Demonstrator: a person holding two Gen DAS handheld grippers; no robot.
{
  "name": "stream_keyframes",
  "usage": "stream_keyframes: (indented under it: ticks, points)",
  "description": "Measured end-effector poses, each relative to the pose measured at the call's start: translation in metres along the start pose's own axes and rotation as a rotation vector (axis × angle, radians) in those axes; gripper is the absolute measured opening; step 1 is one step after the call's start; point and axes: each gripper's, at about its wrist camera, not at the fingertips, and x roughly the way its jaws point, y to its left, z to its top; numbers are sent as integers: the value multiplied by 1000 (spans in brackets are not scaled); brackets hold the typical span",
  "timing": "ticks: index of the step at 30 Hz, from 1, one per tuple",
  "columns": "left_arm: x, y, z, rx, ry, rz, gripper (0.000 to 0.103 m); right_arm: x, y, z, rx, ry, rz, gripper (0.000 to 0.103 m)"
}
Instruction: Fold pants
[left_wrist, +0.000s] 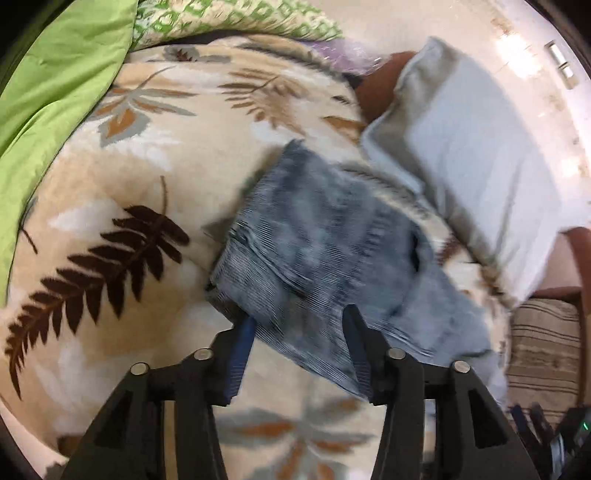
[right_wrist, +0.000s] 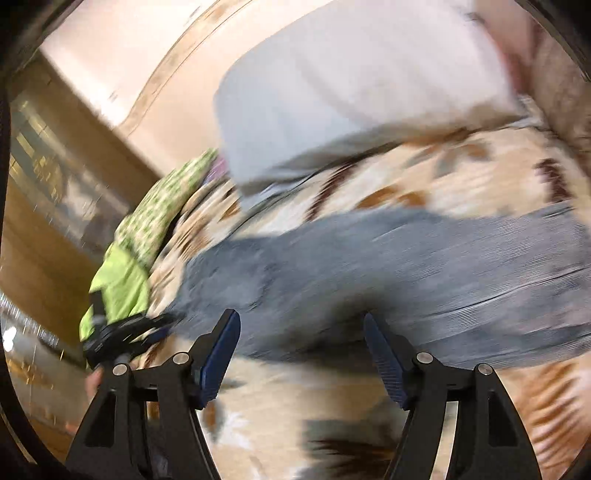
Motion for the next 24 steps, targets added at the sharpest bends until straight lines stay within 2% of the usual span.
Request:
stream_keyframes:
  ticks: [3, 6, 8, 11, 15, 17, 19, 22, 24]
  points:
    - [-7, -19, -14, 16, 25, -80, 49, -18, -41, 18, 62, -41, -63, 73]
    - [6, -55, -32, 80, 126, -173, 50, -27, -83, 22, 163, -92, -134, 73]
    - [22, -85, -47, 119, 210, -196, 50, -30, -108, 23, 225, -101, -176, 73]
    - [42, -117, -65, 154, 289, -223, 50, -36, -142, 34, 294, -80, -245, 73]
    - [71, -148, -78, 198, 354, -214, 50, -49, -173, 46, 338, -104, -314, 72]
    - [86, -157, -79, 227, 359, -190, 50, -49, -186, 46, 354, -99, -307, 67]
    - [92, -156, -78, 257, 353, -176, 50, -44, -197, 46, 358, -79, -318, 57]
    - [102, -162, -78, 268, 358, -173, 50, -37, -212, 45, 376, -56, -328, 52]
    - [102, -161, -77, 281, 353, -185, 50, -41, -217, 44, 388, -66, -329, 52]
